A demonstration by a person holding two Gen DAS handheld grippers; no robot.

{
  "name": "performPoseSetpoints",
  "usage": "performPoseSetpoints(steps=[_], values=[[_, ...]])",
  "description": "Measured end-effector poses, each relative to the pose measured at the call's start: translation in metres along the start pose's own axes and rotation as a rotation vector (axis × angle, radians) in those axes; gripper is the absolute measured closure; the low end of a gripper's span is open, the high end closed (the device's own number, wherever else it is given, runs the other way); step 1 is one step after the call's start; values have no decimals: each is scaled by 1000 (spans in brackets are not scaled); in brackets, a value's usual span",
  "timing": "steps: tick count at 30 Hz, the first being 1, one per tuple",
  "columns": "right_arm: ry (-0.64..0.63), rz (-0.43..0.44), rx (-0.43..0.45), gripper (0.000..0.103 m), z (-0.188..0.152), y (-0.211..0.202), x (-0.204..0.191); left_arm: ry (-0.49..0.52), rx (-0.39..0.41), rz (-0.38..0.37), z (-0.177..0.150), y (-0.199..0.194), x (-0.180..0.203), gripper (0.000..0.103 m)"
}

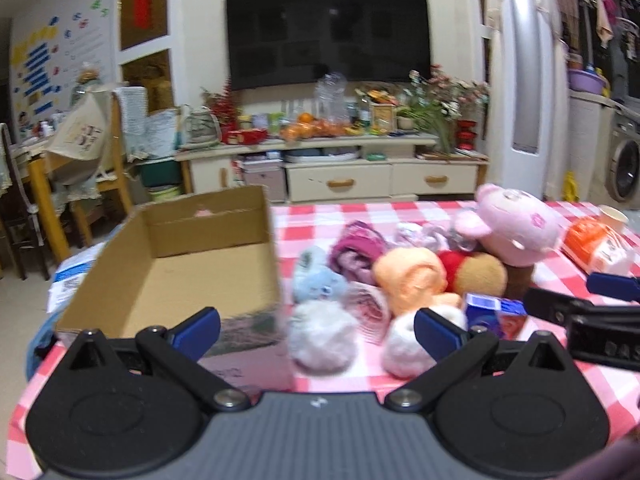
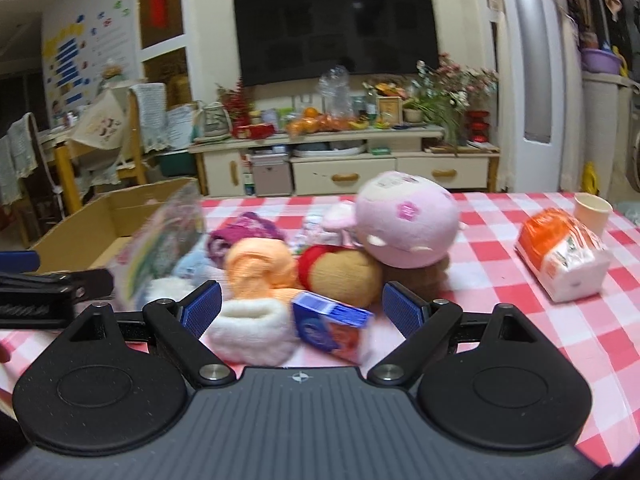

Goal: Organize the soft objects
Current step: 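Grasp the white fluffy slipper with the left gripper while the right grasps the blue milk carton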

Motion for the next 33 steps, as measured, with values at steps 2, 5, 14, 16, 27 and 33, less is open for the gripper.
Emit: performPoseSetpoints(steps=[2,5,14,16,27,33], values=[[-9,-17,-1,0,-6,2,6,11,-16,-31,-4,7,8,1],[16,-15,-41,0,-14,6,14,32,-45,-65,-10,20,19,1],[78,86,-137,0,-25,5,13,108,-119,-144,-28,58,49,1],[74,113,-147,0,-24,6,12,108,-125,-146,-29,67,52,1],[37,167,-211,0,-31,-2,-8,81,-144,-133,-27,107,53,7],[22,200,-252,15,-29,4,-12,60,-174,-137,-27,121,50,17]])
Point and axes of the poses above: each gripper's, at about its wrist camera, not at the fingertips, and y roughly the way its jaws point, x to its right, z to its top, the point moved 5 cm from there along y, roughly the way its jaws point, and after that the axes turned 14 degrees about -z, right-handed, at the moved point
